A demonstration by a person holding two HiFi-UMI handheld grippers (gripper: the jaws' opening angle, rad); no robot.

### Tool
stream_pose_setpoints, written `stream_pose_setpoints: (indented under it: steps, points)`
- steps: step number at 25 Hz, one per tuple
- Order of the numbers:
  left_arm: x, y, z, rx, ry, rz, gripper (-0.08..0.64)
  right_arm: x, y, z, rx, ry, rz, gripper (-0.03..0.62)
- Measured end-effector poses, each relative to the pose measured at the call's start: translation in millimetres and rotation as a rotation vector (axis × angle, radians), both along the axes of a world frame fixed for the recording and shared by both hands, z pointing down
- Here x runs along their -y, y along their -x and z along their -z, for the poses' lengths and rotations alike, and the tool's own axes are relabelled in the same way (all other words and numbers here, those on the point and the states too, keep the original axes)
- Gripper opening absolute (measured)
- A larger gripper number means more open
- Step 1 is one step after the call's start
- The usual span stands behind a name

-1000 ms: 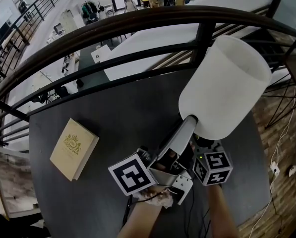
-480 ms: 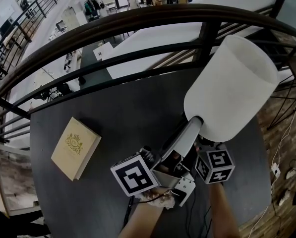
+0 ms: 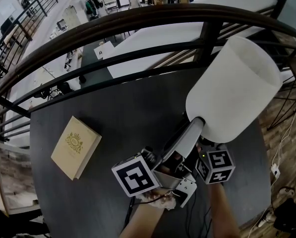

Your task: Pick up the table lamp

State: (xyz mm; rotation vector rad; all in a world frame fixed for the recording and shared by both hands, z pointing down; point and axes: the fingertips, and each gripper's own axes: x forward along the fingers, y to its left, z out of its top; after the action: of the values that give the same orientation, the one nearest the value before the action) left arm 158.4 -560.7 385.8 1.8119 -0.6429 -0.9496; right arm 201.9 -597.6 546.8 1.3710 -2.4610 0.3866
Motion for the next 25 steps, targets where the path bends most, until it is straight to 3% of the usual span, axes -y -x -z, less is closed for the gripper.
stream_pose_setpoints:
  steps: [14, 25]
  points:
    - [-14, -3, -4, -0.086, 0.013, -0.004, 0.127, -8, 1, 1, 0.014, -0.052, -0.017, 0.146]
    - [-28, -7, 9, -0.076, -0.013, -0.026, 0.117, -24, 2, 13, 0.035, -0.05, -0.017, 0.146]
